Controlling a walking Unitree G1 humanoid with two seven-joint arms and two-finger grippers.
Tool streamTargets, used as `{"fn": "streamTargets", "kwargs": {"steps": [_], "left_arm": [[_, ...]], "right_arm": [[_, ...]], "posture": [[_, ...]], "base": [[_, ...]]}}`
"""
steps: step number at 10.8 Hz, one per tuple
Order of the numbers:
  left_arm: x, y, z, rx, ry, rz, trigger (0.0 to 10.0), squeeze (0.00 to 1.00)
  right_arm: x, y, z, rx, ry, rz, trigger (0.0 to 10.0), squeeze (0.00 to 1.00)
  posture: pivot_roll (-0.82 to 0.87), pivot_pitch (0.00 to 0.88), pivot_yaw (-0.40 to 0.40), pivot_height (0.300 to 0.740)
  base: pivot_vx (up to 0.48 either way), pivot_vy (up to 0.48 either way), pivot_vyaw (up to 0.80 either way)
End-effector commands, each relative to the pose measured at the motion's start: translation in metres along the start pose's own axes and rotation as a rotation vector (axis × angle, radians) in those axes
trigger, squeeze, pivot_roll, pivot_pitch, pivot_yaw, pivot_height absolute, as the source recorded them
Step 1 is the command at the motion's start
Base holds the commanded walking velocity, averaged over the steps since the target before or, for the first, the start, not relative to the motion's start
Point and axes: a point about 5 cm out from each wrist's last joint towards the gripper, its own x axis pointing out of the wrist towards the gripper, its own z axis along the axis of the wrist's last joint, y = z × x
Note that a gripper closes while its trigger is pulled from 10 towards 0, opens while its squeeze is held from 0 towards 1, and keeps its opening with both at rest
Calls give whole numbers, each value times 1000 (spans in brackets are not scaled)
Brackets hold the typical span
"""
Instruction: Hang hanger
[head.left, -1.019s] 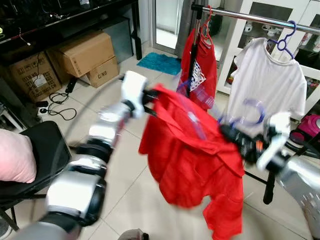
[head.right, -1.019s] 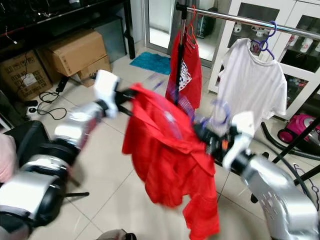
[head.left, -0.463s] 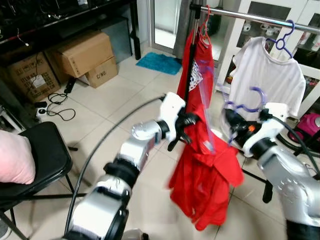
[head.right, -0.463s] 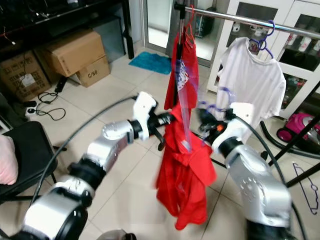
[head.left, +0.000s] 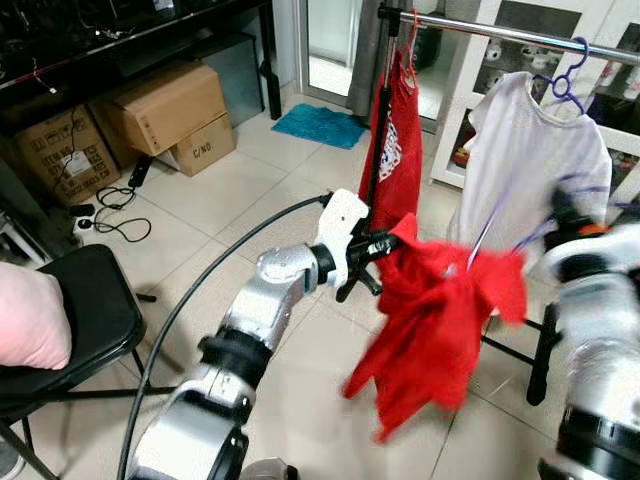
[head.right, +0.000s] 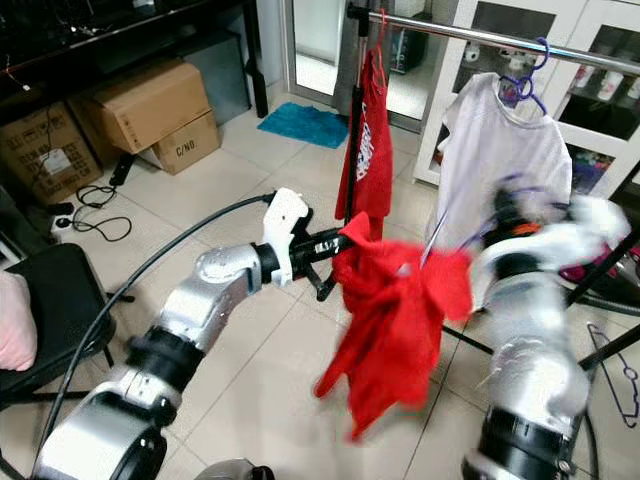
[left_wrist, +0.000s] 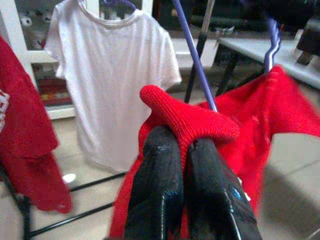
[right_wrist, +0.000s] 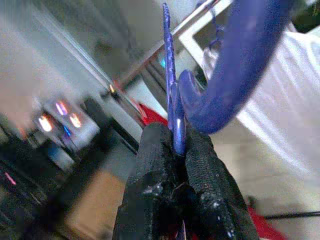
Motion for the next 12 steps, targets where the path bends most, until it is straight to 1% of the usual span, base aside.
{"fn": "streamTargets", "kwargs": {"steps": [1,2,3,4,5,6,7,8,9,10,11,12], "left_arm": [[-3,3,17,-22,-83,-5,0,0],[-7,6,28,-80,-161,-10,0,0],[-17,17,48,-222,-315,7,0,0],[-24,24,60,-303,-402,24,0,0],[-32,36,73,-389,-506,74,0,0],[-40,47,85,-470,-586,120,0,0],[-41,59,91,-425,-506,187,0,0],[-33,60,77,-224,-274,277,0,0],[-31,62,75,-176,-242,335,0,0],[-30,66,78,-159,-261,421,0,0],[-29,69,77,-189,-253,497,0,0],[-27,66,69,-187,-215,486,0,0]], "right_arm": [[0,4,3,61,-17,36,0,0],[-1,11,4,116,-10,96,0,0],[-6,23,4,214,18,203,0,0],[-9,29,4,243,37,251,0,0],[-10,36,2,58,58,304,0,0],[-11,44,1,-204,58,352,0,0],[-11,59,-10,-574,67,485,0,0],[-9,60,-23,-691,113,517,0,0],[-9,59,-27,-695,134,507,0,0],[-9,57,-30,-693,151,497,0,0],[-9,53,-29,-617,130,452,0,0],[-9,55,-26,-464,103,428,0,0]], "posture": [[6,0,61,740],[6,0,62,740],[5,0,63,740],[5,0,63,740],[5,0,63,740],[5,0,63,740],[6,0,62,740],[6,0,64,740],[7,0,64,740],[8,0,64,740],[8,0,66,740],[6,0,68,740]], "base": [[0,0,0],[0,0,0],[0,0,0],[0,0,0],[0,0,0],[0,0,0],[0,0,0],[0,0,0],[0,0,0],[0,0,0],[0,0,0],[0,0,0]]}}
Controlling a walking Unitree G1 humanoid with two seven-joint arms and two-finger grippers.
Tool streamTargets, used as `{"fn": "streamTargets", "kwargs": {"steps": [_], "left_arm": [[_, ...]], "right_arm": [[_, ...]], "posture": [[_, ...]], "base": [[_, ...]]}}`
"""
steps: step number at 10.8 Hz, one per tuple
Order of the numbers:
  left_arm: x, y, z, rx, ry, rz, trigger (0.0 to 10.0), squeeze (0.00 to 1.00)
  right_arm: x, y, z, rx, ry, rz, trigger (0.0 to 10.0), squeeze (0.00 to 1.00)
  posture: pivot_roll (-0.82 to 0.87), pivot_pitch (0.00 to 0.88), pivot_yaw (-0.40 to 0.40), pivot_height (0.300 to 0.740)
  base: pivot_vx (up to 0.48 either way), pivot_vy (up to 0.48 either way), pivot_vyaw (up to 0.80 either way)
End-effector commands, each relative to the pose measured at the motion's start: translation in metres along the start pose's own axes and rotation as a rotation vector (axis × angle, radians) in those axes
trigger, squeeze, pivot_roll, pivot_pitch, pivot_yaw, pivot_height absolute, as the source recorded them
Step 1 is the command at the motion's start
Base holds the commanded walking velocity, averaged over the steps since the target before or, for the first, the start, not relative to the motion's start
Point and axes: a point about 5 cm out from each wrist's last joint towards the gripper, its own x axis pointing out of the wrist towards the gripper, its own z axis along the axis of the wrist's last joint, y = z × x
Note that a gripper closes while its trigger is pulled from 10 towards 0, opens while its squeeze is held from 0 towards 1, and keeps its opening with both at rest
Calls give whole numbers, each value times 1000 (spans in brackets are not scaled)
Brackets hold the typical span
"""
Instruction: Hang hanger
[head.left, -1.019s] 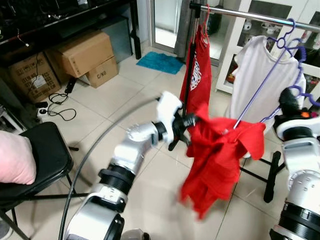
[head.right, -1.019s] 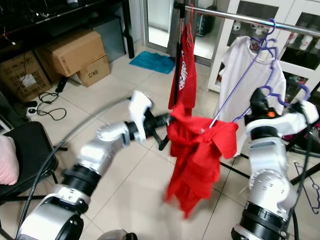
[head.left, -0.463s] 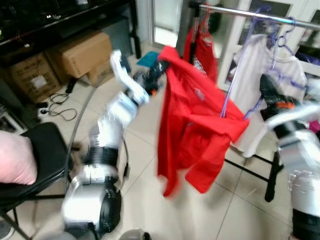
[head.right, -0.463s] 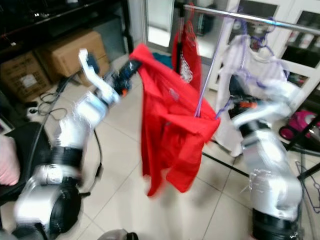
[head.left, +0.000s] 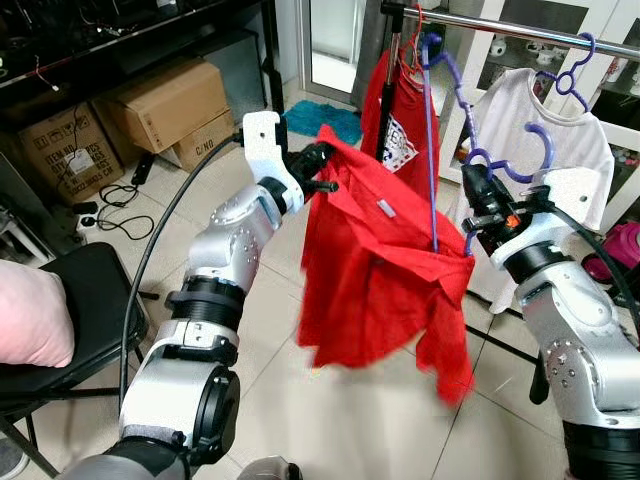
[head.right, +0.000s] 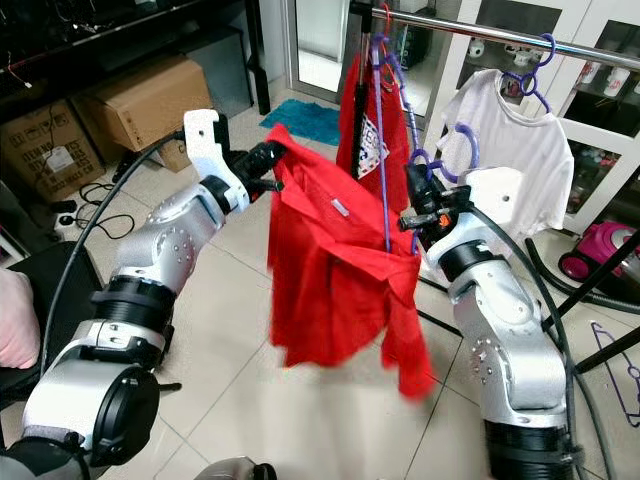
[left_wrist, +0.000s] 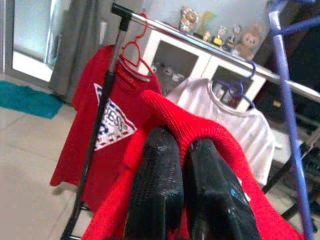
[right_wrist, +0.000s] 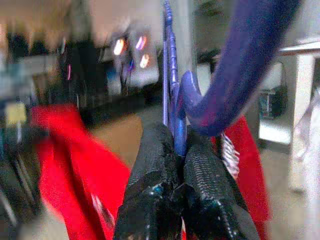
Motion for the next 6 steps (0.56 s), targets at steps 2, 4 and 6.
{"fn": "streamTargets", "kwargs": {"steps": [2,4,6], "left_arm": [[-5,-14,-25,128,98,-148,0,0],[-6,-45,-36,55,117,-330,0,0],[-7,-53,-45,78,146,-356,0,0]], "right_arm": [[2,16,16,334,-88,126,0,0],[4,9,15,519,-166,-3,0,0],[2,7,12,503,-131,-12,0,0]], "posture": [[3,0,68,740],[5,0,64,740],[2,0,71,740]], "base": [[0,0,0],[0,0,0],[0,0,0]]}}
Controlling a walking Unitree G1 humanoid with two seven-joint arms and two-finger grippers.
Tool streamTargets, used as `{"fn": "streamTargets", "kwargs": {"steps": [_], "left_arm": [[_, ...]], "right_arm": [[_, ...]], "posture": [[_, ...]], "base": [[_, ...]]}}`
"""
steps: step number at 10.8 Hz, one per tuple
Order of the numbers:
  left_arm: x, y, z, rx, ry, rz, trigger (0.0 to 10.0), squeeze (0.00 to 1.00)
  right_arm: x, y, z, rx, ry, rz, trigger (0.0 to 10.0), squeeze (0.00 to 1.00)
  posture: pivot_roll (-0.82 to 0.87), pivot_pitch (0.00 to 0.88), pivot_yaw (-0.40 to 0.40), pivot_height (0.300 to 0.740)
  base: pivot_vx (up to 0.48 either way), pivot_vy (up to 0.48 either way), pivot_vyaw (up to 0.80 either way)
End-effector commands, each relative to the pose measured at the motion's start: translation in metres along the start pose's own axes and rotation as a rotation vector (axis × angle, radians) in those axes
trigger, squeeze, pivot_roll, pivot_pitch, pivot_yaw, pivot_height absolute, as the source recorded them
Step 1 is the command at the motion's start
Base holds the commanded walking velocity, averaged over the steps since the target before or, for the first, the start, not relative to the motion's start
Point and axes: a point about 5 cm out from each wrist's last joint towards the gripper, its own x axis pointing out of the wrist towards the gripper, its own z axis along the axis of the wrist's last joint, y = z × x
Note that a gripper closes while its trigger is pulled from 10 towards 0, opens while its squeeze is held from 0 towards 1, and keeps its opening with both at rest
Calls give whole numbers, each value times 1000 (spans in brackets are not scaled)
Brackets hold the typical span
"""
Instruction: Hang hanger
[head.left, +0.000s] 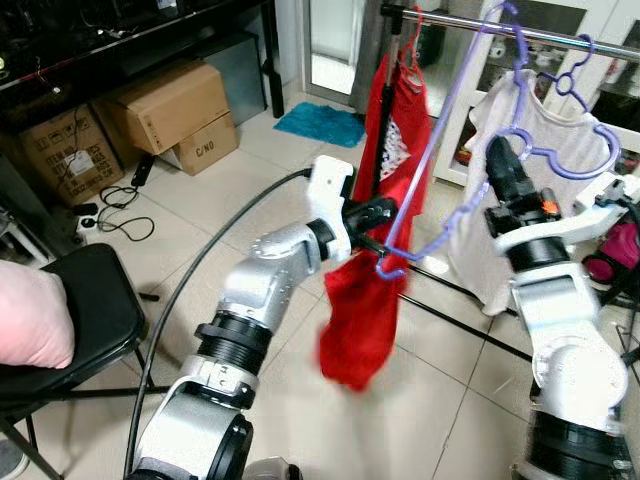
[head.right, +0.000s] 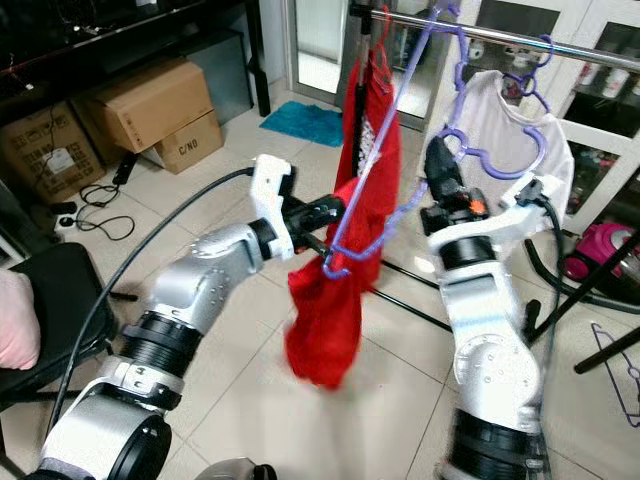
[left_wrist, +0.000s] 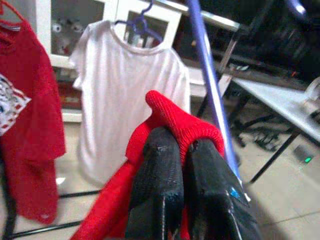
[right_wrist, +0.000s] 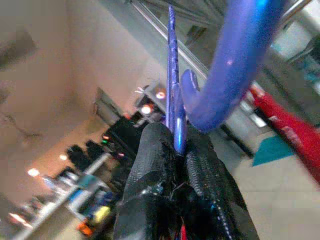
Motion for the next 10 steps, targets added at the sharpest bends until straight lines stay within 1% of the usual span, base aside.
{"fn": "streamTargets", "kwargs": {"steps": [1,2,3,4,5,6,7,8,9,10], "left_arm": [[-12,13,-2,57,19,53,0,0],[-28,24,-10,115,67,100,0,0],[-37,28,-15,135,93,120,0,0],[-48,36,-23,160,127,169,0,0],[-55,43,-28,172,156,221,0,0],[-63,49,-32,150,151,265,3608,0],[-71,56,-38,133,163,366,10000,0],[-78,58,-44,117,181,412,10000,0],[-83,59,-43,125,105,453,10000,0],[-88,63,-50,105,124,516,10000,0]], "right_arm": [[-6,-9,-2,-130,69,-61,0,0],[-17,-32,-3,-359,164,-166,0,0],[-24,-41,-2,-440,198,-199,0,0],[-34,-49,-3,-539,261,-216,0,0],[-42,-55,-7,-609,323,-226,0,0],[-52,-65,-13,-644,381,-307,9569,0],[-66,-74,-26,-649,471,-381,10000,0],[-77,-77,-34,-677,482,-419,10000,0],[-88,-84,-39,-671,480,-489,10000,0],[-94,-88,-43,-681,494,-525,10000,0]], "posture": [[-2,0,74,740],[-3,0,75,740],[-2,0,75,740],[-1,0,72,740],[-1,0,70,740],[-3,0,67,740],[-5,0,69,740],[-7,0,70,740],[-7,0,73,740],[-8,0,76,740]], "base": [[0,0,0],[0,0,0],[0,0,0],[0,0,0],[0,0,0],[0,0,0],[0,0,0],[0,0,0],[0,0,0],[0,0,-800]]}}
